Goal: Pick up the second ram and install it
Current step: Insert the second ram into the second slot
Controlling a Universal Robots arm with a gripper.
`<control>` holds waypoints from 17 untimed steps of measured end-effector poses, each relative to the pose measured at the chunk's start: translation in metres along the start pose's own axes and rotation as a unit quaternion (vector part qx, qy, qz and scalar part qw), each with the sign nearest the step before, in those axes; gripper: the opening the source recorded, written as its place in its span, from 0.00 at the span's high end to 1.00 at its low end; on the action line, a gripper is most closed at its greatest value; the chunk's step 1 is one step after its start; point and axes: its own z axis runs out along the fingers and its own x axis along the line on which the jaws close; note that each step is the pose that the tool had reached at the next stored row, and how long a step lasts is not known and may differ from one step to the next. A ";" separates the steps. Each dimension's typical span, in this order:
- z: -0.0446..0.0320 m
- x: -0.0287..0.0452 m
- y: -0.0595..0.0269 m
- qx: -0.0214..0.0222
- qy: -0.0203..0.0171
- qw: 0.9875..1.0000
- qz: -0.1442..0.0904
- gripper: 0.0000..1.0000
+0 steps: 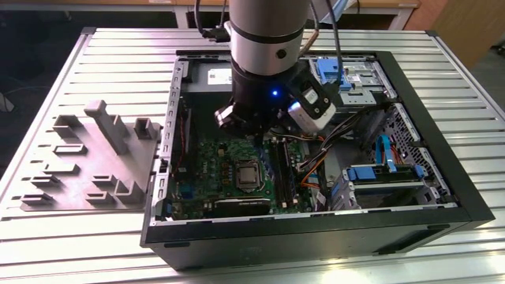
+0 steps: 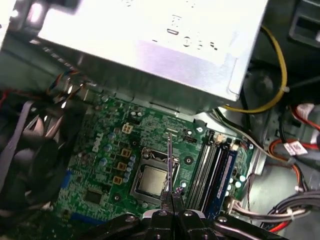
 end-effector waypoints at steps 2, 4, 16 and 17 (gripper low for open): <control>0.0004 0.0000 0.0000 0.000 -0.001 1.000 0.018 0.89; 0.0008 0.0000 0.0000 0.001 -0.002 0.999 0.037 0.89; 0.0023 0.0001 -0.0001 0.003 -0.006 0.993 0.119 0.89; 0.0023 0.0001 -0.0001 0.003 -0.006 0.993 0.119 0.89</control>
